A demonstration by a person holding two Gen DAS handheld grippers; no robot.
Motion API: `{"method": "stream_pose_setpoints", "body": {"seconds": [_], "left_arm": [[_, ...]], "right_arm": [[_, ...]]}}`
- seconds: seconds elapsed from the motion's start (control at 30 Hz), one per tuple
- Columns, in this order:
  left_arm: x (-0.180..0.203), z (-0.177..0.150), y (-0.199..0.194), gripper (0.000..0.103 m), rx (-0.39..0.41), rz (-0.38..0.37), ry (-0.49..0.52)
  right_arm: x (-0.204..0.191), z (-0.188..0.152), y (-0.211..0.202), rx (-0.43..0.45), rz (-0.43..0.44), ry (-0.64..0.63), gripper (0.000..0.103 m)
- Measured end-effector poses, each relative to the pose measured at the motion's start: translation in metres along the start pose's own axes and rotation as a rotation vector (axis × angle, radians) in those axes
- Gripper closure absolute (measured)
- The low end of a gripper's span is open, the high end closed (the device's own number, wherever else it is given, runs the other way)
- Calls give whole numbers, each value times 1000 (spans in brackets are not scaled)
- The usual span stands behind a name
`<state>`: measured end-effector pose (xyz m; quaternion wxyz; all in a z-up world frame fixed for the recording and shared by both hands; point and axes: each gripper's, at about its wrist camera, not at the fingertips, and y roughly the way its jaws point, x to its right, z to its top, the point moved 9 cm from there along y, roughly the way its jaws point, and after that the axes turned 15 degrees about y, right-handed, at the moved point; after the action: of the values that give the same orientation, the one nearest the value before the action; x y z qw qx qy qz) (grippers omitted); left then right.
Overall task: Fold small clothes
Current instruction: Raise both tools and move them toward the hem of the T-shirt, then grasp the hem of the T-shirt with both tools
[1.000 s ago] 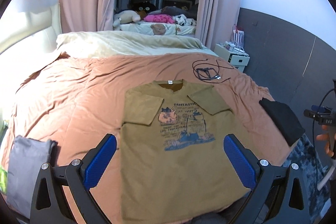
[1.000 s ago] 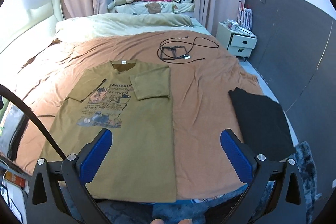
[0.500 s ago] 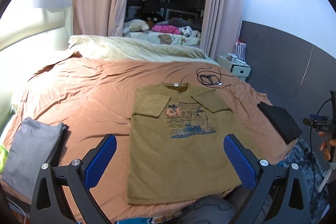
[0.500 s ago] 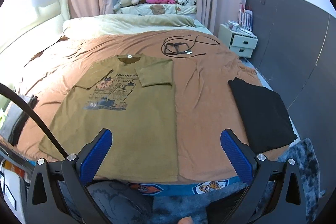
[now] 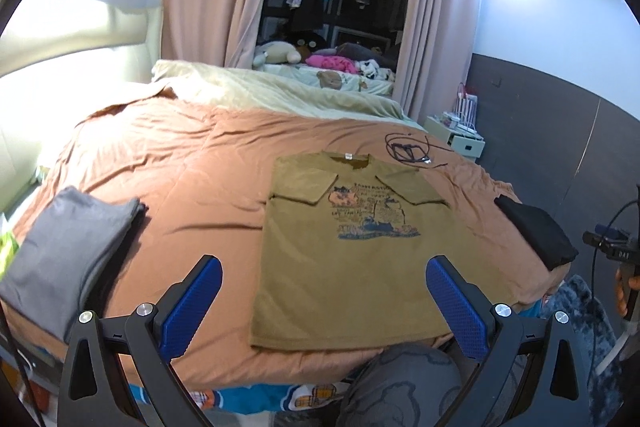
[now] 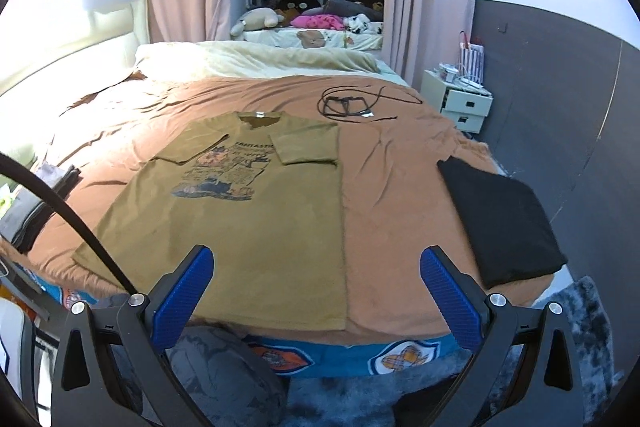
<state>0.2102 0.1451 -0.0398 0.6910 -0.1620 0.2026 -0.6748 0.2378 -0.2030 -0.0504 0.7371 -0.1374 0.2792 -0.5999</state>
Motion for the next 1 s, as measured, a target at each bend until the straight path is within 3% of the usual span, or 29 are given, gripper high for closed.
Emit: {"method": "stream_pose_setpoints", "body": {"seconds": [0.13, 0.4, 0.73, 1.0], "left_arm": [[2, -20, 4, 1, -17, -9, -22], [-4, -45, 22, 1, -37, 24, -64], [-5, -81, 72, 1, -128, 22, -92], [-9, -103, 113, 1, -201, -11, -133]], "right_arm": [[7, -14, 4, 56, -64, -42, 0], [1, -42, 30, 67, -29, -69, 0], [18, -61, 79, -25, -31, -28, 0], [19, -63, 119, -122, 36, -25, 0]]}}
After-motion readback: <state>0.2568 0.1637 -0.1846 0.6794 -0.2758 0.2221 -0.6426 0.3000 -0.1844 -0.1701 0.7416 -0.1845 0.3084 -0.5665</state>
